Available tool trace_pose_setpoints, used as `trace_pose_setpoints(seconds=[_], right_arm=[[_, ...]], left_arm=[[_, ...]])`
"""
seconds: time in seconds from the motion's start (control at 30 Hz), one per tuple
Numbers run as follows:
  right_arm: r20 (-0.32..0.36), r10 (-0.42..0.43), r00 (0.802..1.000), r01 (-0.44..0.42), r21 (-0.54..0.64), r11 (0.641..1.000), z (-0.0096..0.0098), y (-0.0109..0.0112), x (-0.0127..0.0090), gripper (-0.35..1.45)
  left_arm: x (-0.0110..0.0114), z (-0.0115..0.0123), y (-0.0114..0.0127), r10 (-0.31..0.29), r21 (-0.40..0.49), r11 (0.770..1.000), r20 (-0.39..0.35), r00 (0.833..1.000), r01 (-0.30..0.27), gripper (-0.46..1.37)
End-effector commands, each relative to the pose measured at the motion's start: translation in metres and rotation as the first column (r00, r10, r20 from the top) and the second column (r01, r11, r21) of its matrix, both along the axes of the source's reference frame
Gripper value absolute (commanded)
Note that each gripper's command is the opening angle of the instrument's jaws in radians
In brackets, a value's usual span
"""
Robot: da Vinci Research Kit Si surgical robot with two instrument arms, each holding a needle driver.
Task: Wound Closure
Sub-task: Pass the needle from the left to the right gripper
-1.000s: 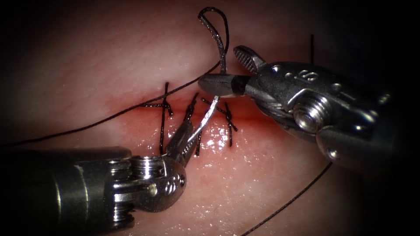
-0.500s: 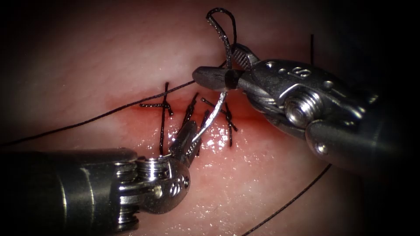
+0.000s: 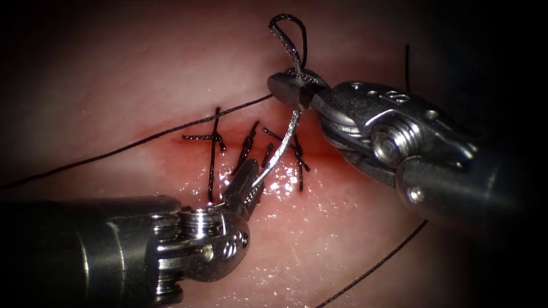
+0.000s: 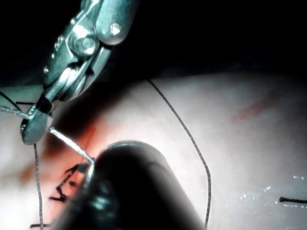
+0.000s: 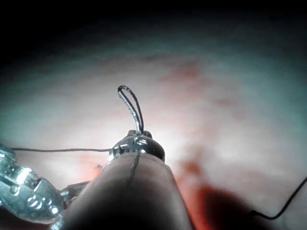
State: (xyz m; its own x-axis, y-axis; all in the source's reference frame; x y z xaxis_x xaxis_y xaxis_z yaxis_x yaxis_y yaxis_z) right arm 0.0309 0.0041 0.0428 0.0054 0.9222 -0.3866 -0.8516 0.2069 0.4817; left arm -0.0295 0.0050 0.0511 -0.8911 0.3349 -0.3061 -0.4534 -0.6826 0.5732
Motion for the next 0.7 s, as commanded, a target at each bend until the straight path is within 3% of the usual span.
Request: trace_pose_setpoints(seconds=[0.03,0.1,0.2,0.3,0.37,0.5,0.6,0.7], right_arm=[[-0.003,-0.019,1.000,0.018,-0.010,1.000,0.0001,0.0001,-0.0001,-0.35],[-0.014,-0.022,1.000,0.022,-0.013,1.000,0.0002,0.0002,-0.0003,-0.35],[-0.018,-0.020,1.000,0.020,-0.020,1.000,0.0003,0.0005,-0.0006,-0.35],[-0.019,-0.019,1.000,0.018,-0.023,1.000,0.0004,0.0008,-0.0007,-0.35],[-0.020,-0.017,1.000,0.016,-0.025,1.000,0.0005,0.0009,-0.0008,-0.35],[-0.025,-0.015,1.000,0.014,-0.032,0.999,0.0007,0.0013,-0.0010,-0.35],[-0.034,-0.019,0.999,0.017,-0.035,0.999,0.0008,0.0015,-0.0013,-0.35],[-0.040,-0.029,0.999,0.027,-0.040,0.999,0.0010,0.0019,-0.0017,-0.35]], left_arm=[[0.0001,-0.0002,0.0001,0.000,0.007,1.000,0.008,1.000,0.000,-0.12],[0.0001,-0.0006,0.0002,-0.003,0.006,1.000,0.012,1.000,0.003,-0.13],[0.0000,-0.0012,0.0004,-0.023,0.013,1.000,0.036,0.999,0.023,0.36],[0.0000,-0.0019,0.0006,-0.032,0.044,0.999,0.154,0.988,0.025,0.71],[0.0000,-0.0024,0.0006,-0.024,0.083,0.997,0.276,0.961,0.001,0.91],[0.0001,-0.0031,0.0008,0.004,0.161,0.982,0.497,0.868,-0.097,1.27],[0.0005,-0.0038,0.0008,-0.015,0.196,0.974,0.559,0.829,-0.114,1.24],[0.0010,-0.0047,0.0009,-0.021,0.252,0.952,0.626,0.780,-0.176,1.25]])
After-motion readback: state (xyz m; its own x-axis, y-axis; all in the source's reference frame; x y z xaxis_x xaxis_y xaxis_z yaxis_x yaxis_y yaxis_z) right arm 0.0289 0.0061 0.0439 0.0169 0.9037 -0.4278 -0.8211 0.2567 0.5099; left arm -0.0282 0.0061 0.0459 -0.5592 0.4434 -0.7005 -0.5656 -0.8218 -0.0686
